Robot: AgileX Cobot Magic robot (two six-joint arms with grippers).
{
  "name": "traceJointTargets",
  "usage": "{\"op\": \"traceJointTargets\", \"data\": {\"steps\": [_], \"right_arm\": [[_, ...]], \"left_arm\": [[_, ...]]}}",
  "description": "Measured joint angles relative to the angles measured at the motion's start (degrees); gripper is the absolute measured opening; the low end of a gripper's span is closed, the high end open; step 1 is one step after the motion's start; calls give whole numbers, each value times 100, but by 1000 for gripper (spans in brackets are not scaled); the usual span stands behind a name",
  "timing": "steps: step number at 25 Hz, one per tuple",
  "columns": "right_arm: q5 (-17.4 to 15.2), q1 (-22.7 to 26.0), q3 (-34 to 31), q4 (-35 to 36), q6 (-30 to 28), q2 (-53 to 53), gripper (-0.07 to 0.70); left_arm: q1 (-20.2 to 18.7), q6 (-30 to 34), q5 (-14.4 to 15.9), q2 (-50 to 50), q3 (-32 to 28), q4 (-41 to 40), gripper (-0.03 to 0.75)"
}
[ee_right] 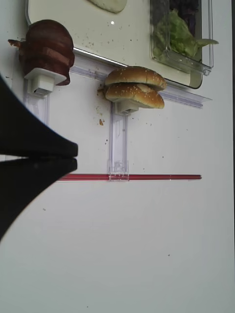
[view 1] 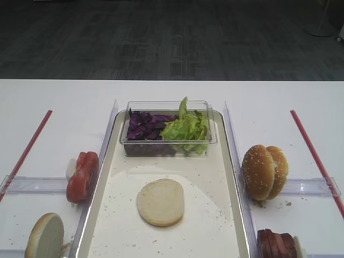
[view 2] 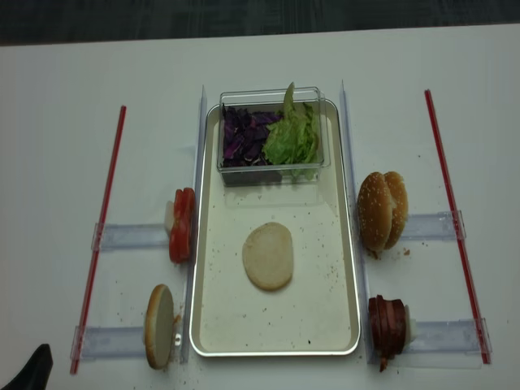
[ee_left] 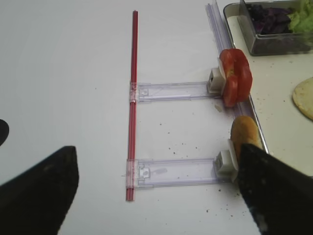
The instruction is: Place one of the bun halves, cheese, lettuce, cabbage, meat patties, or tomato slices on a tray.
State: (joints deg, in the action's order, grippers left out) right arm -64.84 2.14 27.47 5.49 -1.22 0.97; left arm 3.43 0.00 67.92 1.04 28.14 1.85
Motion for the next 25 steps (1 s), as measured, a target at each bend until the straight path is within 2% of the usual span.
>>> {"op": "traceJointTargets", "data": {"steps": [5,13,25], "right_arm": [[0,0,0,0,0,0,364],[0,0,0,0,0,0,364],[0,0,0,0,0,0,364]], "left_arm": [[0,0,0,0,0,0,610],[0,0,0,0,0,0,669],[0,0,0,0,0,0,672]]}}
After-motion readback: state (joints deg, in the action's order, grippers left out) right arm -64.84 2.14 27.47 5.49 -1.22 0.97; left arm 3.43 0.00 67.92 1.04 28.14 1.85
